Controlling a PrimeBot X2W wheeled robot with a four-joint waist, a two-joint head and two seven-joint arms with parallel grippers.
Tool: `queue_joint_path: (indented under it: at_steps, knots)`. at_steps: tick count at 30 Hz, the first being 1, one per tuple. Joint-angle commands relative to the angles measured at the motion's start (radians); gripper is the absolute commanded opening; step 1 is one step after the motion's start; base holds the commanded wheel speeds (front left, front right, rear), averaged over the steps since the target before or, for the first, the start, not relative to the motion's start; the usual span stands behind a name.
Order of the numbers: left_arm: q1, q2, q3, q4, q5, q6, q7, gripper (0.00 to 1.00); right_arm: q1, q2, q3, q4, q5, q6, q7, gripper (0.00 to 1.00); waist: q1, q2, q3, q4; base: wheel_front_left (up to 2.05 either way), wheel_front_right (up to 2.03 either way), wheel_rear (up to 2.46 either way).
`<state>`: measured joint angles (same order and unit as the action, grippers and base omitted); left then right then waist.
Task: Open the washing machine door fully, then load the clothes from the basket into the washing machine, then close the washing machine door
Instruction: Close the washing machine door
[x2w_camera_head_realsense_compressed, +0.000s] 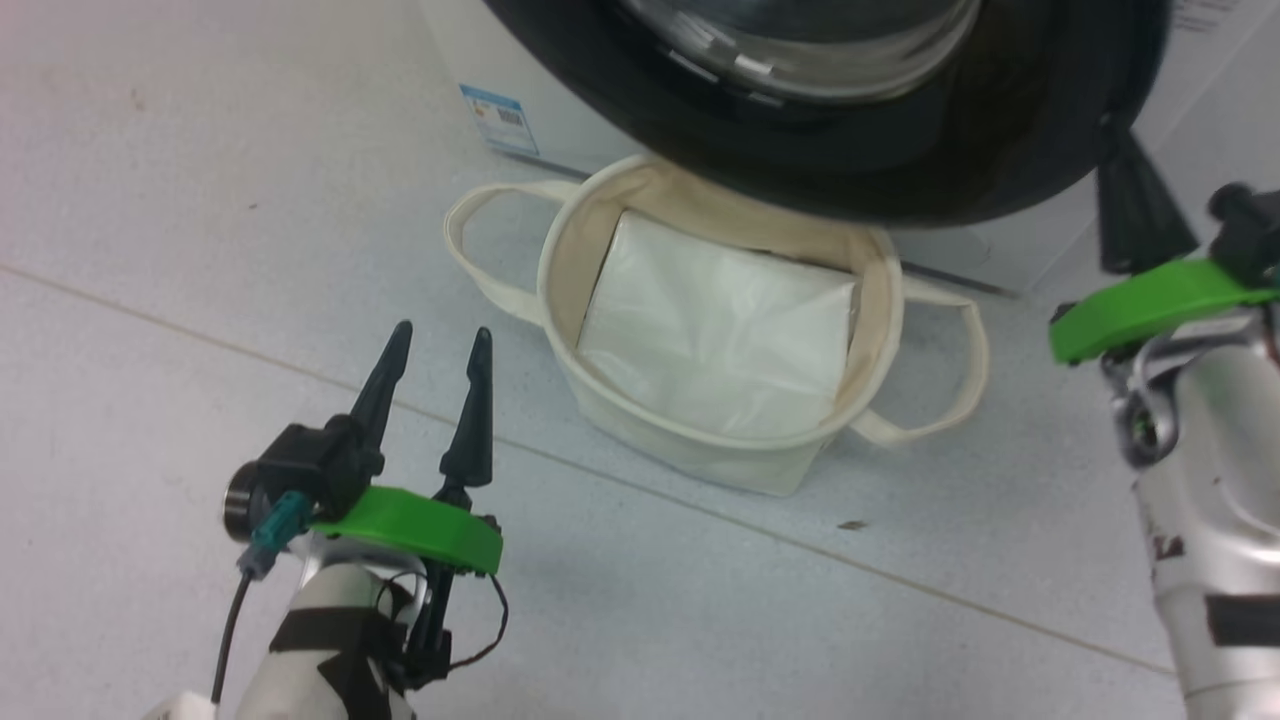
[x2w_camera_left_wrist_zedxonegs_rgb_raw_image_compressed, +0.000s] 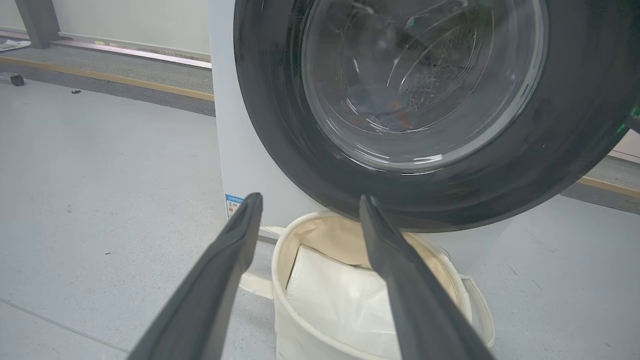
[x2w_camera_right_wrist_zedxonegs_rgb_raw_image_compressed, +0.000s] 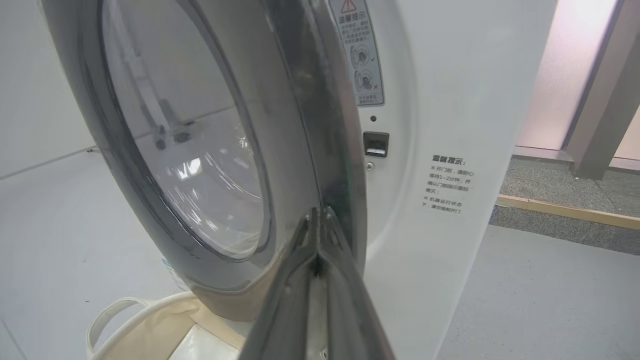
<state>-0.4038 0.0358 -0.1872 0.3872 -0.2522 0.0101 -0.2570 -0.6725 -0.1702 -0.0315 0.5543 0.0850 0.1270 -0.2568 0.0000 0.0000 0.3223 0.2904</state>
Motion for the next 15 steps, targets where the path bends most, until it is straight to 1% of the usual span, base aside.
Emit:
queue_joint_path:
  at_steps: [1, 9, 15]
  knots:
    - [-0.033, 0.014, 0.022, -0.037, -0.011, 0.009, -0.005, 1.00, -0.044, -0.008, 0.000, -0.020, -0.007, 0.004, -0.005, 0.00, 0.0000, 0.0000, 0.024, 0.012, 0.00, 0.00, 0.00]
    - [-0.068, 0.014, -0.005, -0.053, -0.043, 0.027, -0.005, 1.00, -0.148, -0.055, -0.059, 0.010, -0.028, 0.004, -0.005, 0.00, 0.0000, 0.0000, 0.092, 0.040, 0.00, 0.00, 0.00]
    - [-0.077, 0.014, -0.023, -0.055, -0.061, 0.036, -0.005, 1.00, -0.199, -0.059, -0.118, 0.021, -0.019, 0.004, -0.005, 0.00, 0.0000, 0.0000, 0.112, 0.048, 0.00, 0.00, 0.00]
